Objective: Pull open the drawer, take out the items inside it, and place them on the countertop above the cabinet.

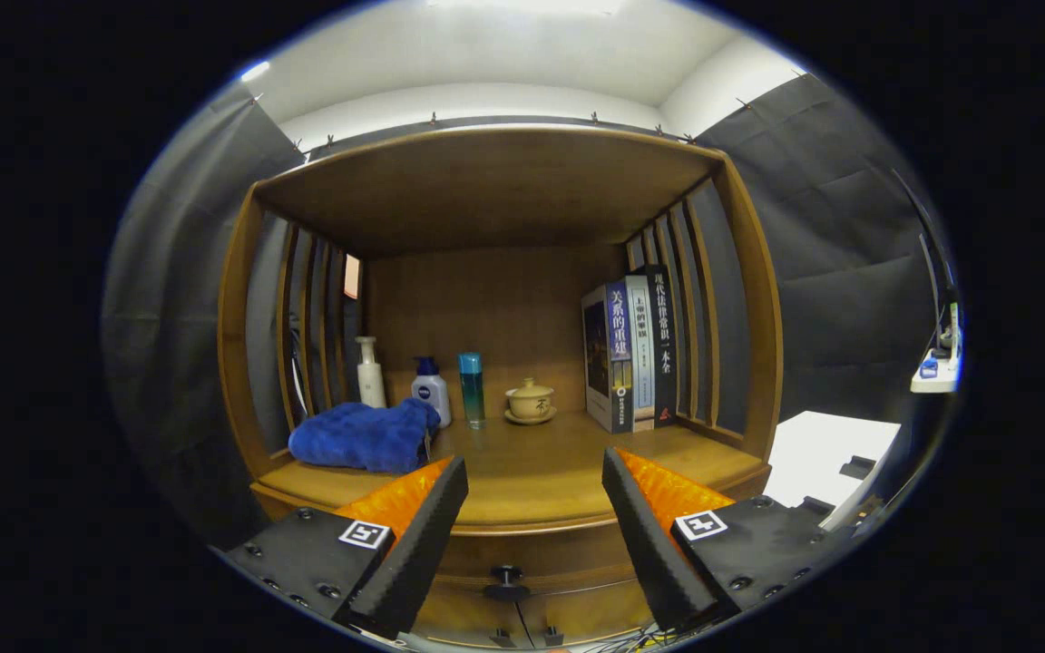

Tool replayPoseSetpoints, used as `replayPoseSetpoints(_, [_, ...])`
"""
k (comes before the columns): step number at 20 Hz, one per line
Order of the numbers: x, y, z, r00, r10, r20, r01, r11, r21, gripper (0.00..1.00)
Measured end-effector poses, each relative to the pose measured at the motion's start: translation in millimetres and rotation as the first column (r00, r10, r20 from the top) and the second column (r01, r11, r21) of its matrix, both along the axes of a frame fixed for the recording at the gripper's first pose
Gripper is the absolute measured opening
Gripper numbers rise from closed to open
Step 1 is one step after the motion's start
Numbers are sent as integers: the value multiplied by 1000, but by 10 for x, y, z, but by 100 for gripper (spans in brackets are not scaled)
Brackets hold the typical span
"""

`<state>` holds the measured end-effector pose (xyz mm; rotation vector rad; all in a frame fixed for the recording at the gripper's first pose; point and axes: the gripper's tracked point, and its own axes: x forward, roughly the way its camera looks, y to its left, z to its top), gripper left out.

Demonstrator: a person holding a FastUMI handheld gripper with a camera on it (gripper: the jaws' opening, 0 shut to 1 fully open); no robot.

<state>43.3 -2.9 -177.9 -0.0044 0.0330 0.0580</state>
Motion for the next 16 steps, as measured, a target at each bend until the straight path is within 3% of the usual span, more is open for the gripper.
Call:
replayPoseSetpoints(5, [40,39,-518,1000,19,-19,-20,998,-62,98])
replayPoseSetpoints(9, [79,105,-902,996,26,-80,-24,999,26,97])
replayPoseSetpoints(16, [159,202,-1412,985,50,-163,-47,999,24,95])
